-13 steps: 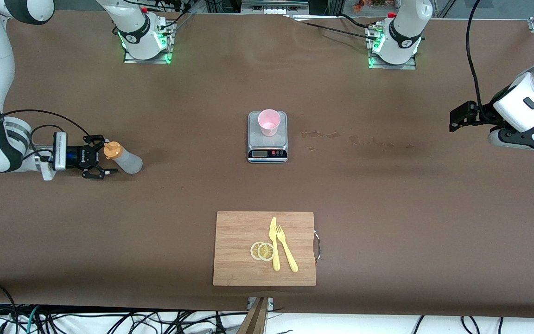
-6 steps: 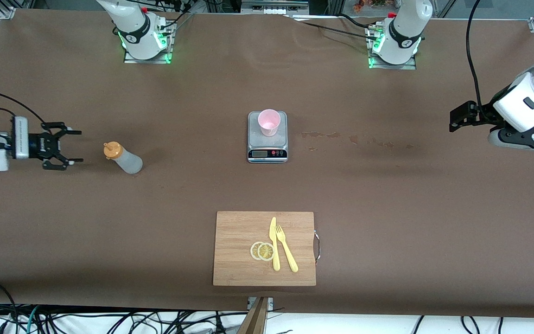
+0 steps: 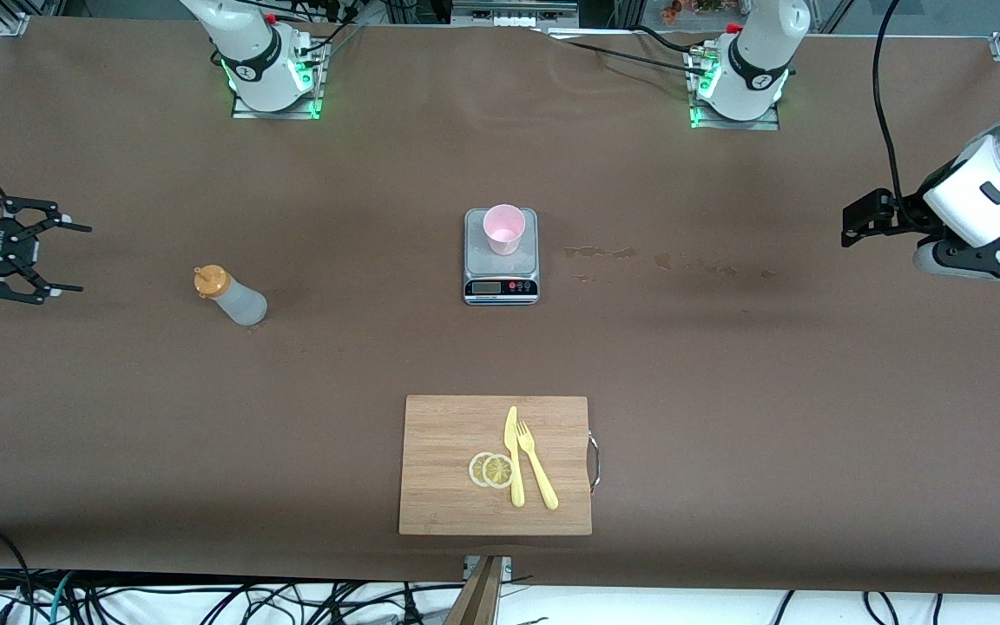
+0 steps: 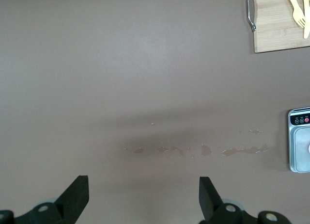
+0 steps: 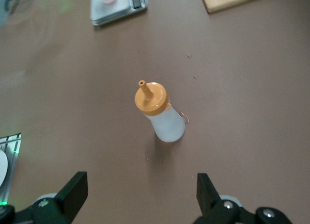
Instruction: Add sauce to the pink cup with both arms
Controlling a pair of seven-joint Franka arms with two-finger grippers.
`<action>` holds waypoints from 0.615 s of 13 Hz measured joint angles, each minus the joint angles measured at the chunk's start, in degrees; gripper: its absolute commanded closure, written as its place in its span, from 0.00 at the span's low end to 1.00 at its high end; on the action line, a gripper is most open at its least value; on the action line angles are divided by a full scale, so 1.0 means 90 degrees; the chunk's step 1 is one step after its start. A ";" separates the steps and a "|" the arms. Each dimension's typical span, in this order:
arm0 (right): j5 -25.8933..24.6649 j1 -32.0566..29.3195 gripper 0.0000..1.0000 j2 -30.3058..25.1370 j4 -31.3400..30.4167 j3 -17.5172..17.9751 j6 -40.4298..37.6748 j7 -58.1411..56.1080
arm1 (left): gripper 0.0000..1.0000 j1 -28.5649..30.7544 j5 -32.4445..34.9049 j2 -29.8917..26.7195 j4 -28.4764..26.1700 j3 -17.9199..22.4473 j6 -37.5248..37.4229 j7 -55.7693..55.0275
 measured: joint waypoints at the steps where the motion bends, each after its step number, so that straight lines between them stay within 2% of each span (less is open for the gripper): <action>1: -0.0302 0.0010 0.00 -0.0268 0.0000 0.0189 0.0082 0.0709 | 0.00 0.0000 0.0000 0.0000 0.0000 0.0000 0.0000 0.0000; 5: -0.1282 0.0066 0.00 -0.1075 -0.0015 0.0747 0.0498 0.3202 | 0.00 0.0000 0.0000 0.0000 0.0000 0.0000 0.0000 0.0000; 8: -0.1753 0.0120 0.00 -0.1547 -0.0022 0.0946 0.0548 0.5103 | 0.00 0.0000 0.0000 0.0000 0.0000 0.0000 0.0000 0.0000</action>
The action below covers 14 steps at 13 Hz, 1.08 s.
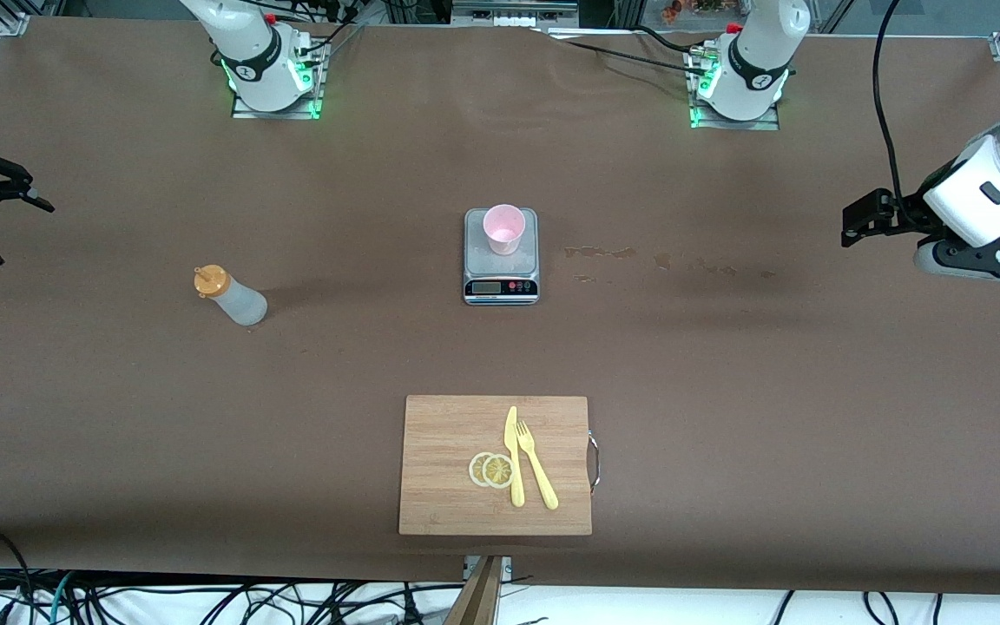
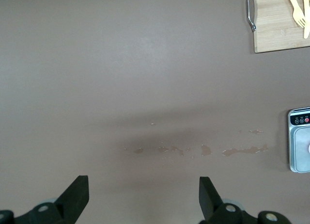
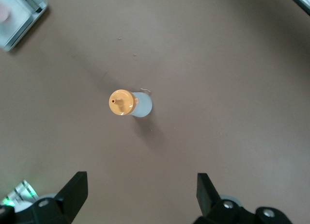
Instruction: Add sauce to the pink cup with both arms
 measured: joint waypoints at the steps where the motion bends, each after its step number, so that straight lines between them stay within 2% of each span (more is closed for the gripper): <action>1: -0.0070 0.0050 0.00 -0.0118 -0.0004 0.0021 0.0064 0.0527 | 0.00 0.0000 0.0000 0.0000 0.0000 0.0000 0.0000 0.0000; 3: -0.0214 0.0201 0.00 -0.0280 -0.0010 0.0055 0.0176 0.1565 | 0.00 0.0000 0.0000 0.0000 0.0000 0.0000 0.0000 0.0000; 7: -0.0642 0.0438 0.00 -0.0436 -0.0012 0.0422 0.0248 0.3743 | 0.00 0.0000 0.0000 0.0000 0.0000 0.0000 0.0000 0.0000; 10: -0.0714 0.0603 0.00 -0.0456 -0.0013 0.0659 0.0313 0.5184 | 0.00 0.0000 0.0000 0.0000 0.0000 0.0000 0.0000 0.0000; 14: -0.0733 0.0800 0.00 -0.0518 -0.0002 0.0742 0.0198 0.6152 | 0.00 0.0000 0.0000 0.0000 0.0001 0.0000 0.0000 0.0000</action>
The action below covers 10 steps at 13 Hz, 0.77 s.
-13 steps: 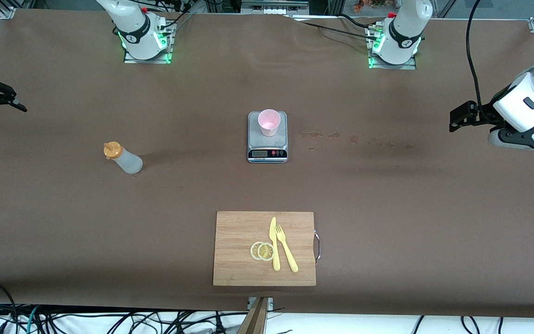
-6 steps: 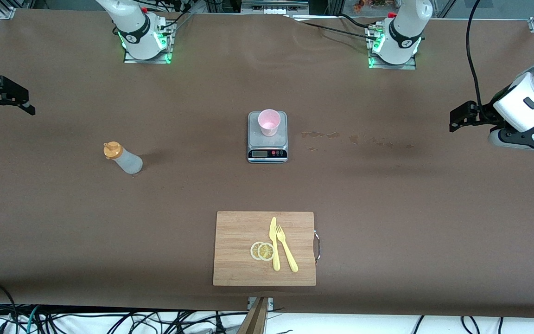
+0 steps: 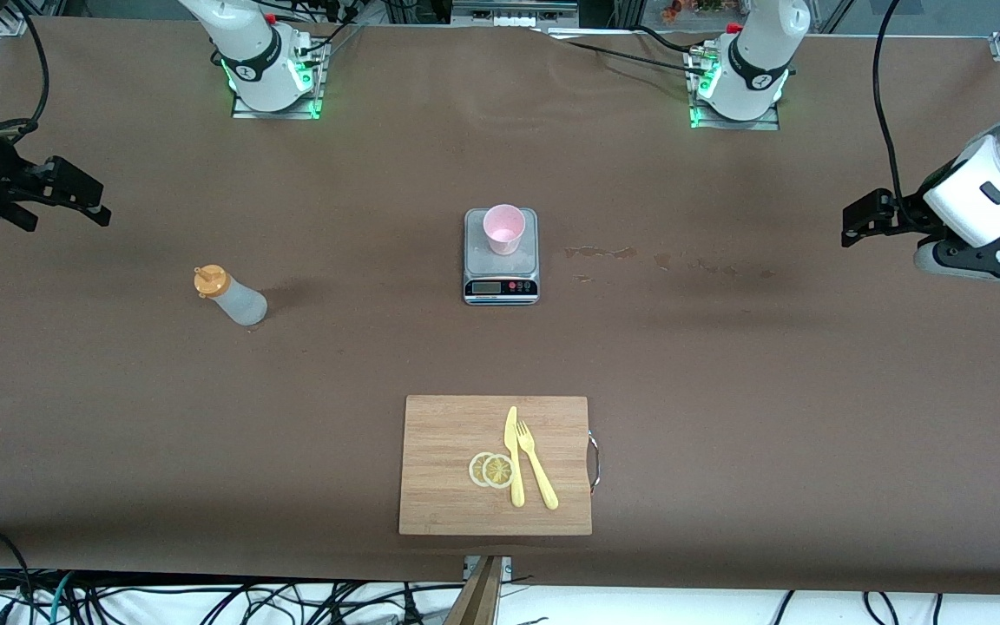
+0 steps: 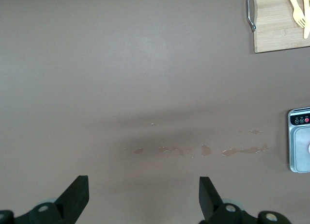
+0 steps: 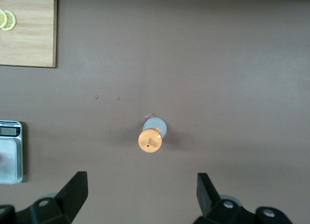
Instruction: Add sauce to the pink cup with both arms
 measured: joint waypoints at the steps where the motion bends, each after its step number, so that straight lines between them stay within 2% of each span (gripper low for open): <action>1: 0.0000 0.0024 0.00 -0.0042 0.0038 -0.0018 -0.0121 0.0042 | 0.00 0.0000 0.0000 0.0000 0.0000 0.0000 0.0000 0.0000; 6: -0.0001 0.0317 0.00 -0.0134 0.0246 -0.0492 -0.0400 0.0083 | 0.00 0.0001 0.0000 0.0000 0.0000 0.0002 0.0000 0.0000; 10: -0.0001 0.0348 0.00 -0.0133 0.0246 -0.0521 -0.0404 0.0083 | 0.00 0.0001 0.0000 0.0000 0.0000 0.0002 0.0000 0.0000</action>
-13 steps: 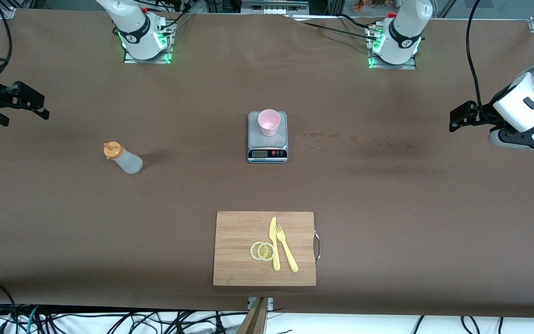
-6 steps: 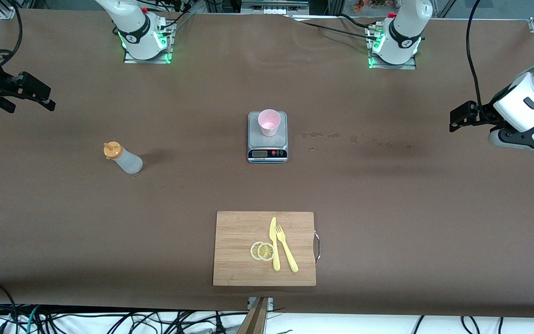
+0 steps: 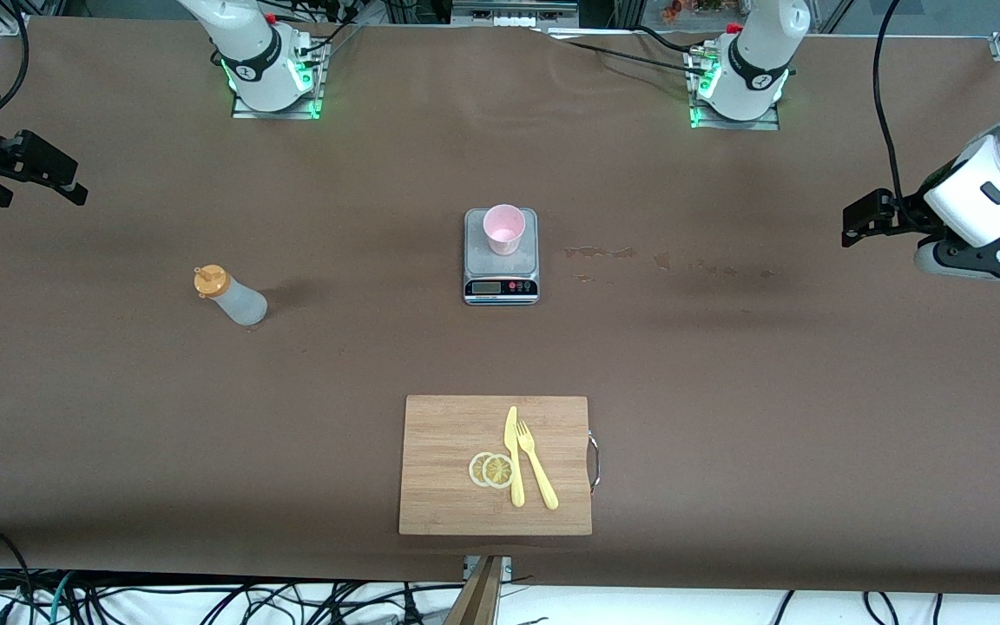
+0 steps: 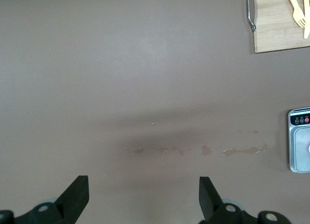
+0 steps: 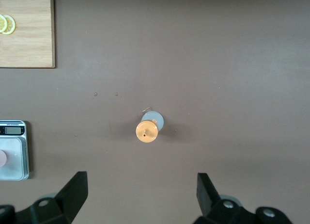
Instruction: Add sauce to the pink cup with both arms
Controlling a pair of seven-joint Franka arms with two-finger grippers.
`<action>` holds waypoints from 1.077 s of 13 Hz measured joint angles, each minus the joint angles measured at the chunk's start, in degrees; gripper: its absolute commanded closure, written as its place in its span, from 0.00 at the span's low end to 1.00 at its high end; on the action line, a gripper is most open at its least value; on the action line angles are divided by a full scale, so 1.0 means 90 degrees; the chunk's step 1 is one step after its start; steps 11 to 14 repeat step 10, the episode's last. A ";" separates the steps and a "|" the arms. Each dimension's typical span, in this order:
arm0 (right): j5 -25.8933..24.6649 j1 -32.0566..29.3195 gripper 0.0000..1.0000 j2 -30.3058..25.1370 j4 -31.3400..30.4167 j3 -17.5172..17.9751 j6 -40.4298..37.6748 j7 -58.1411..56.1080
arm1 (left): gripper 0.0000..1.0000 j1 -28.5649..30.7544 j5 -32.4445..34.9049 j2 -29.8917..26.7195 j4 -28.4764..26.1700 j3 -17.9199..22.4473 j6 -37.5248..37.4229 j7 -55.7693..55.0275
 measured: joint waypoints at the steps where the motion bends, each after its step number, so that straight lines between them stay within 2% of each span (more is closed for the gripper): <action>1: 0.0000 0.0004 0.00 0.0001 0.0000 0.0000 -0.0003 0.0000 | 0.00 0.0000 0.0000 0.0000 0.0000 0.0000 0.0000 0.0000; 14: 0.0000 0.0016 0.00 0.0030 0.0000 -0.0013 -0.0219 -0.0261 | 0.00 0.0000 0.0000 0.0000 0.0000 0.0000 0.0000 0.0000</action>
